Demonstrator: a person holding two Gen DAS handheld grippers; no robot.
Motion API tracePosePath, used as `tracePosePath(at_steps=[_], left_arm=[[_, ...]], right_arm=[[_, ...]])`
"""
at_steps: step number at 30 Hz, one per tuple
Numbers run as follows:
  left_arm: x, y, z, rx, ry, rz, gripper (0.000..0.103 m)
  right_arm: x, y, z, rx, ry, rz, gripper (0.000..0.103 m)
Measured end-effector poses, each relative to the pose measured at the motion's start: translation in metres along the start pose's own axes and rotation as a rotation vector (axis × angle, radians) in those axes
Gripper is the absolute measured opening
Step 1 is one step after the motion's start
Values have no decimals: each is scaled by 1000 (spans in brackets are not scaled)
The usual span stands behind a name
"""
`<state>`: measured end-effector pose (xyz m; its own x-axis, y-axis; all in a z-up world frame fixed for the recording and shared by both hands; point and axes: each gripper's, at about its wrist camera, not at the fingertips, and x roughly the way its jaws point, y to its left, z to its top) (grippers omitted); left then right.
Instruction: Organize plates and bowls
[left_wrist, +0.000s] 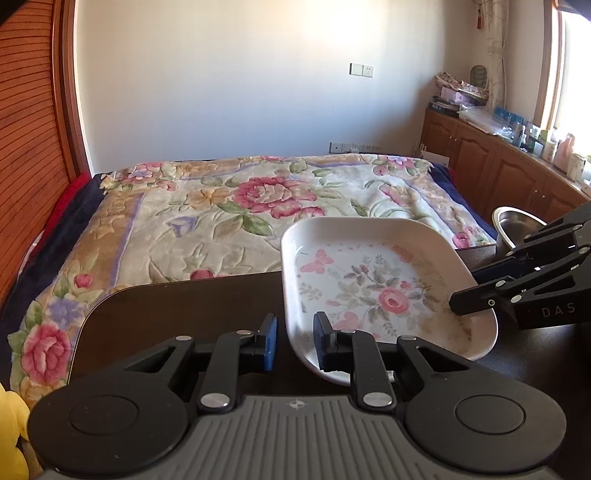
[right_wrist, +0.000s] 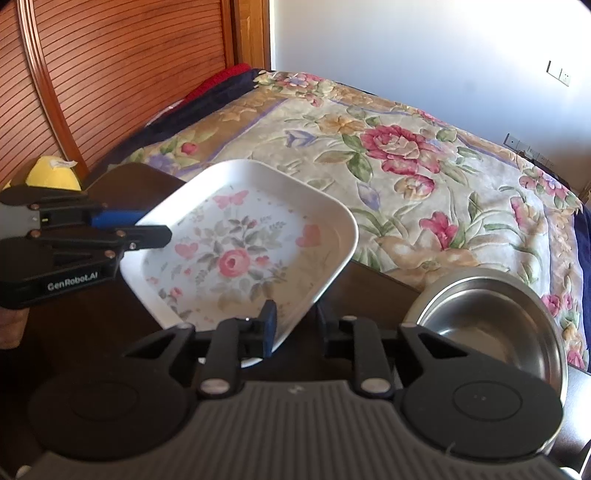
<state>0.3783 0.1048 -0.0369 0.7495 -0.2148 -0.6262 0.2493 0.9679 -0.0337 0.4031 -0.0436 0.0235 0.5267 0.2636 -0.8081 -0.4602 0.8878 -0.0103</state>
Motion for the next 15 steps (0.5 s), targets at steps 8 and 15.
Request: tracePosePath(at_steps=[8, 15], left_arm=[[0, 0, -2, -7, -7, -12, 16], [-4, 4, -2, -44, 18, -31, 15]], right_arm=[[1, -1, 2, 3, 1, -1, 24], [1, -5, 0, 44, 13, 47, 23]])
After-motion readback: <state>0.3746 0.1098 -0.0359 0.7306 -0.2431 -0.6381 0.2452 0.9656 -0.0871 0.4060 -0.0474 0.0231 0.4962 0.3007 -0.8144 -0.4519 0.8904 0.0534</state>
